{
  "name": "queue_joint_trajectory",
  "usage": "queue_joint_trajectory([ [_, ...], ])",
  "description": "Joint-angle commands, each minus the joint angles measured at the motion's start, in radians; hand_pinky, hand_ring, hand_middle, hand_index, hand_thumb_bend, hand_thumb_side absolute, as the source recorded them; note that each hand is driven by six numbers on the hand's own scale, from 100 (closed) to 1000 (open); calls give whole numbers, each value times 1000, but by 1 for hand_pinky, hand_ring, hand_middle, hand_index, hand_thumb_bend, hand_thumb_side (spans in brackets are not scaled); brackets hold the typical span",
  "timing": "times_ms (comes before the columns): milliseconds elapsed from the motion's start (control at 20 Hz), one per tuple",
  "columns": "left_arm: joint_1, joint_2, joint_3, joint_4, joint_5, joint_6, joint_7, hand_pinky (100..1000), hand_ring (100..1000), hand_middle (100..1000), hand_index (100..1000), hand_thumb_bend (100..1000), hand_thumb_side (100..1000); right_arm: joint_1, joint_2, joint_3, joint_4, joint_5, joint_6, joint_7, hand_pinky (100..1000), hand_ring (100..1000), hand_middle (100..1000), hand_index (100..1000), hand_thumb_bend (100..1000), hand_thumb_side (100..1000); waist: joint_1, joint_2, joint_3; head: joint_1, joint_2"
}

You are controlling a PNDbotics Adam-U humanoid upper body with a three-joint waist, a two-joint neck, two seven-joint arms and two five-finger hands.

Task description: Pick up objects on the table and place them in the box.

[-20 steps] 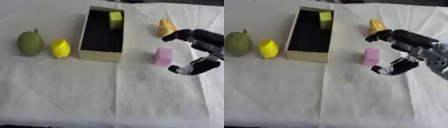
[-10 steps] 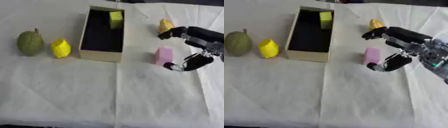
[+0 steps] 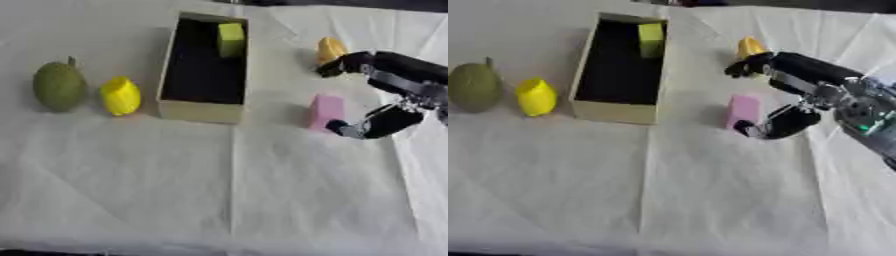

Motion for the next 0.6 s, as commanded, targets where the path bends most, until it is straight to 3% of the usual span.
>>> queue_joint_trajectory([
  [50,-12,23,5,-15,3,-4,-2,772,743,684,772,100,731,-8,-13,-8,-16,19,29,-1,886,868,817,918,345,302,-7,1,1,-6,4],
  [450,-12,18,4,-15,3,-7,-3,772,744,685,772,100,732,-8,2,0,-16,39,71,23,885,867,813,915,358,298,-2,8,5,-16,4],
  [600,-11,16,4,-15,4,-7,-3,772,744,685,772,100,732,-9,6,1,-16,52,87,33,884,870,815,917,379,250,-1,11,7,-21,4],
])
